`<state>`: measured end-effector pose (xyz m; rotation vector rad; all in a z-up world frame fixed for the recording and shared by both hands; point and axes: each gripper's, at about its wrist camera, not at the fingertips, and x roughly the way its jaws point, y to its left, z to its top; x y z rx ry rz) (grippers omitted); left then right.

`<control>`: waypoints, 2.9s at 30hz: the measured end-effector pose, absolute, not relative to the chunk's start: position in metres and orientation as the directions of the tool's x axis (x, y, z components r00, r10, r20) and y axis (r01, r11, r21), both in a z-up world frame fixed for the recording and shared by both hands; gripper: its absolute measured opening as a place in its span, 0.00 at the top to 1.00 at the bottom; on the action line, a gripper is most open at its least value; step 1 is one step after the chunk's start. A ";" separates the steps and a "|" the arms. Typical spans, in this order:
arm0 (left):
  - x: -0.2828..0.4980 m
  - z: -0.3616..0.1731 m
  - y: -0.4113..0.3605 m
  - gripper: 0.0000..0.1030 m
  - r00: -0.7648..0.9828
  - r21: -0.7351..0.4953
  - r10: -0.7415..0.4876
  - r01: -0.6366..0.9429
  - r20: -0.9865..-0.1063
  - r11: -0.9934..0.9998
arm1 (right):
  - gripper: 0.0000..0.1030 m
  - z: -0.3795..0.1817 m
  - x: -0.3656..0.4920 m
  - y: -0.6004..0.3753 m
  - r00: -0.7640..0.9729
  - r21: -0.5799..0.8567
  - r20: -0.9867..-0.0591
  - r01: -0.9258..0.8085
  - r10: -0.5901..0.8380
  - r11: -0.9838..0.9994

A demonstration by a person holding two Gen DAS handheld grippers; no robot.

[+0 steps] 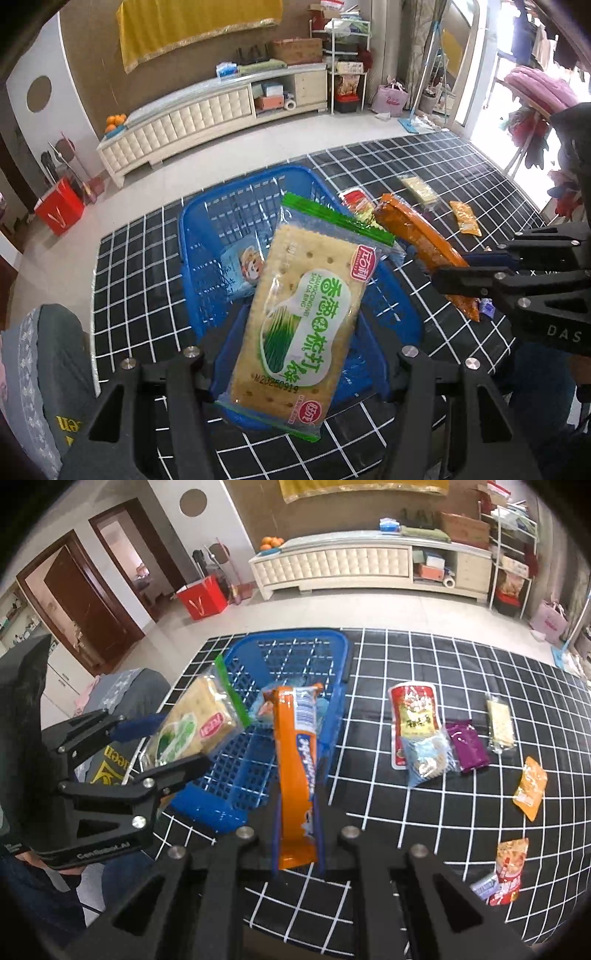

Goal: Organize snacks
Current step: 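Drop the cracker pack into the basket with the left tool while the right tool carries the orange bar, then lower the orange snack bar into the blue basket and open the right tool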

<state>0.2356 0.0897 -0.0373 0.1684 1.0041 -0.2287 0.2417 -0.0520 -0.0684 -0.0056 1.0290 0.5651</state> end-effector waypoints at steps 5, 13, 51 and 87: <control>0.255 -0.063 0.092 0.44 0.479 0.033 -0.112 0.286 -0.871 0.958 | 0.82 -0.079 0.258 -0.051 0.372 0.251 -0.823 -0.439 0.429 0.863; 0.267 -0.091 0.087 0.44 0.399 0.015 -0.138 0.357 -0.906 0.934 | 0.82 -0.088 0.270 -0.052 0.365 0.256 -0.831 -0.420 0.420 0.871; 0.198 -0.052 0.179 0.30 0.506 -0.068 -0.137 0.153 -0.851 0.986 | 0.82 -0.078 0.245 0.047 0.320 0.097 -0.878 -0.612 0.358 0.785; 0.205 -0.054 0.156 0.30 0.492 -0.079 -0.142 0.146 -0.859 0.986 | 0.23 -0.075 0.260 0.043 0.367 -0.018 -0.887 -0.635 0.281 0.772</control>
